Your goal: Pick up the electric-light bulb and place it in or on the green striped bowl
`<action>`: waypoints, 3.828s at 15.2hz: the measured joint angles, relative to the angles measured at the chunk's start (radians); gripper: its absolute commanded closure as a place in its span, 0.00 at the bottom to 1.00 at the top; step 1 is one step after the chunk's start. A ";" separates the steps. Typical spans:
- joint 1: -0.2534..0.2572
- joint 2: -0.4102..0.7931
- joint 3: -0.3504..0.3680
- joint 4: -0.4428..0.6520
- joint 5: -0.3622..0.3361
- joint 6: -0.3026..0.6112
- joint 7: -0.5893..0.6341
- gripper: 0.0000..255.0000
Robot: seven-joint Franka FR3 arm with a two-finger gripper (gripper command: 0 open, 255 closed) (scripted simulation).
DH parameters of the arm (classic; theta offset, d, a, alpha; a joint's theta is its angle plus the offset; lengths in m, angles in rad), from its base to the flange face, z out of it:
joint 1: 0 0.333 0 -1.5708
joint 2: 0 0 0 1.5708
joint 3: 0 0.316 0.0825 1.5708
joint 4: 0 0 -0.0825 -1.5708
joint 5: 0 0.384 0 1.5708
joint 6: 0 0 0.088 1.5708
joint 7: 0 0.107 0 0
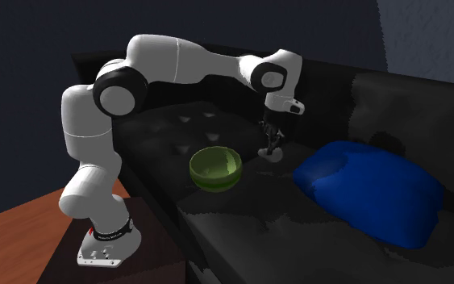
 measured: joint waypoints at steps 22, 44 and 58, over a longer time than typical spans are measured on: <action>0.023 0.065 0.006 0.389 -0.015 -0.325 -0.003 1.00; -0.090 -0.542 -0.095 -0.200 0.064 -0.325 -0.207 1.00; -0.181 -0.698 -0.113 -0.521 0.158 -0.204 0.087 0.00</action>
